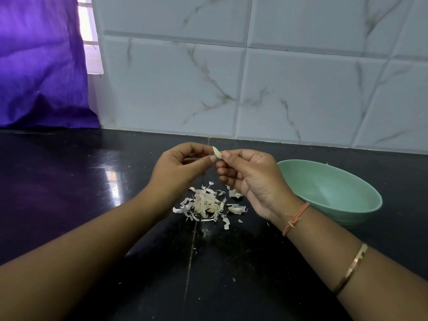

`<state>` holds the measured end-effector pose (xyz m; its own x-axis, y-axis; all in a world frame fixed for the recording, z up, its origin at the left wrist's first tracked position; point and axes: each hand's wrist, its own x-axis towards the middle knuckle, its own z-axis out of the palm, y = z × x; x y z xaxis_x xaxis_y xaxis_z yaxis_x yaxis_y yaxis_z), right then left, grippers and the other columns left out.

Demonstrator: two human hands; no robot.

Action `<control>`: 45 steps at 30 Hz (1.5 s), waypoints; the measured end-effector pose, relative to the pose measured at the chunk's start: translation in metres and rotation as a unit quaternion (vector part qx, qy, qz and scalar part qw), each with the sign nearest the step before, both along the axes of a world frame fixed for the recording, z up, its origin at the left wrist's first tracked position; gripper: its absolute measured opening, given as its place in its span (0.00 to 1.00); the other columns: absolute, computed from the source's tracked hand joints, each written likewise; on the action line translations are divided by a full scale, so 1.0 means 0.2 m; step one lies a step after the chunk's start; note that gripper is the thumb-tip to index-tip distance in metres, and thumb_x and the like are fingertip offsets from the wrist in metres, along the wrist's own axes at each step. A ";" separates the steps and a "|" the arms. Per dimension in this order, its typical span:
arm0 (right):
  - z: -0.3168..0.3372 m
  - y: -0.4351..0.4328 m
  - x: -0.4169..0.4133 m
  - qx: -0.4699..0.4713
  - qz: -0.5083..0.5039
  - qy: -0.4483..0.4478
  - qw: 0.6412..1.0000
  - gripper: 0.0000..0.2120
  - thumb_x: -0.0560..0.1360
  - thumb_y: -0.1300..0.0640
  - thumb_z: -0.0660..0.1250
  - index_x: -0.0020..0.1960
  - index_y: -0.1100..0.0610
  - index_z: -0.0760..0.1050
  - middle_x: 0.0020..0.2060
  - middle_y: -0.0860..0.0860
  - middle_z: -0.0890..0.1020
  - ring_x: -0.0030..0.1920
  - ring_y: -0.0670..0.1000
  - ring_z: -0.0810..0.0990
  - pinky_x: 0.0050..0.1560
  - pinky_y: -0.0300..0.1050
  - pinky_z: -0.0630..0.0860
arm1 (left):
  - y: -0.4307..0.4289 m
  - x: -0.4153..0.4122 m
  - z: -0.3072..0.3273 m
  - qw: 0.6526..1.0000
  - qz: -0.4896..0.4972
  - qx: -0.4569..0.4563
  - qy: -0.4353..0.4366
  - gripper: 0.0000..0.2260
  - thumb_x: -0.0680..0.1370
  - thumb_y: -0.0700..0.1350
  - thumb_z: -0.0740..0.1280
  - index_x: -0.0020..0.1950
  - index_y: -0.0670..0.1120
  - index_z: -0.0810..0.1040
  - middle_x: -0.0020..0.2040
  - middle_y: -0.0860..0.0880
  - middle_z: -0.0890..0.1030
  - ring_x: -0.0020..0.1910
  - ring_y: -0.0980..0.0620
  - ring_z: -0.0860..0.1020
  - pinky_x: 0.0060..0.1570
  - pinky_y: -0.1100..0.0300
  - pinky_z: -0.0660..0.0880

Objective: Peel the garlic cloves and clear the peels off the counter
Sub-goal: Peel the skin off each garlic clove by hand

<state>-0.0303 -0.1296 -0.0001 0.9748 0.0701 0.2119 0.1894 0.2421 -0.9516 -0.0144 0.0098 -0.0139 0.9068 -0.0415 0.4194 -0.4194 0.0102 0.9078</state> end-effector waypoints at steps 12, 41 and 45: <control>-0.01 0.00 0.00 -0.028 -0.003 -0.007 1.000 0.05 0.75 0.63 0.65 0.45 0.63 0.79 0.31 0.52 0.80 0.31 0.44 0.77 0.34 0.35 0.77 | 0.00 0.00 0.00 1.000 -0.022 -0.016 0.006 0.04 0.74 0.39 0.68 0.39 0.46 0.78 0.34 0.56 0.79 0.35 0.62 0.75 0.40 0.67 0.75; -0.01 0.00 0.00 -0.013 0.014 0.010 1.000 0.03 0.74 0.64 0.67 0.42 0.61 0.78 0.32 0.52 0.79 0.31 0.44 0.77 0.35 0.36 0.77 | 0.00 -0.01 0.01 0.996 -0.036 -0.047 0.062 0.03 0.72 0.41 0.69 0.39 0.46 0.80 0.32 0.55 0.78 0.34 0.61 0.74 0.37 0.68 0.73; -0.01 0.00 0.00 -0.036 0.009 -0.010 0.999 0.03 0.74 0.65 0.67 0.43 0.61 0.78 0.34 0.53 0.79 0.33 0.45 0.77 0.36 0.37 0.78 | 0.00 -0.01 0.02 0.995 -0.036 -0.050 0.076 0.05 0.74 0.40 0.67 0.38 0.46 0.78 0.32 0.51 0.73 0.32 0.59 0.72 0.38 0.66 0.73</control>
<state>-0.0298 -0.1297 -0.0020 0.9689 0.1034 0.2248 0.2046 0.1760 -0.9629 -0.0158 0.0095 -0.0108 0.9564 -0.0731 0.2828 -0.2721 0.1293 0.9535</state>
